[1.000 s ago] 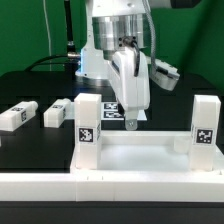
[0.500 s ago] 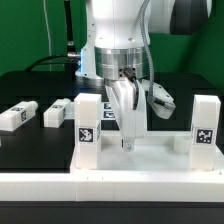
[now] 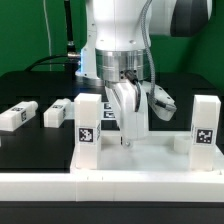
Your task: Assemble desk
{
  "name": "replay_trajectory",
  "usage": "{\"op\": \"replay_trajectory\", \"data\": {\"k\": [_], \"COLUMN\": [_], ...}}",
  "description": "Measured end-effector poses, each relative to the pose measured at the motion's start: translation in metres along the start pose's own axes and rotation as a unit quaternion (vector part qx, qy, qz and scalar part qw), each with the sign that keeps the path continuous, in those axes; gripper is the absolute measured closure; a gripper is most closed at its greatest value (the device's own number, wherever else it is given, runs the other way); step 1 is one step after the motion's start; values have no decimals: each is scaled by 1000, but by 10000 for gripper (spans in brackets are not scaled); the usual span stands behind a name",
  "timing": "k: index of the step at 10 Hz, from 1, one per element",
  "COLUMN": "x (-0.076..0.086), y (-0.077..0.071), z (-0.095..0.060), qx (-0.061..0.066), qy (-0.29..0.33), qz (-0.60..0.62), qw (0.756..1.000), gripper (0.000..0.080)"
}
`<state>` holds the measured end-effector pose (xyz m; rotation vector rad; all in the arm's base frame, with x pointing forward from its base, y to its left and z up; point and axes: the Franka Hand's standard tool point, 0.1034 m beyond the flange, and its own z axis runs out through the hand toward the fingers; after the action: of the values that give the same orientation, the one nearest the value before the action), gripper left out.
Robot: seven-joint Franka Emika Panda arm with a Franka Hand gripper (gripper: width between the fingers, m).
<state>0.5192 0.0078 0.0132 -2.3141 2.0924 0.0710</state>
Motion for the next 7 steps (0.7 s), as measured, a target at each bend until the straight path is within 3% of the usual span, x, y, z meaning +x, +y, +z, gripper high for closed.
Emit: {"op": "replay_trajectory", "data": {"k": [1,2,3,7], "x": [-2,-1,1,2], "y": [7,9,10,11], "z": [3,3,4,3], "qx": [-12,-15,-15,-17], "qy": [-4,-6,-5,-6], "qz": [0,5,6,3], "qw": [1000,1000,1000,1000], "gripper": [654,654,719,719]}}
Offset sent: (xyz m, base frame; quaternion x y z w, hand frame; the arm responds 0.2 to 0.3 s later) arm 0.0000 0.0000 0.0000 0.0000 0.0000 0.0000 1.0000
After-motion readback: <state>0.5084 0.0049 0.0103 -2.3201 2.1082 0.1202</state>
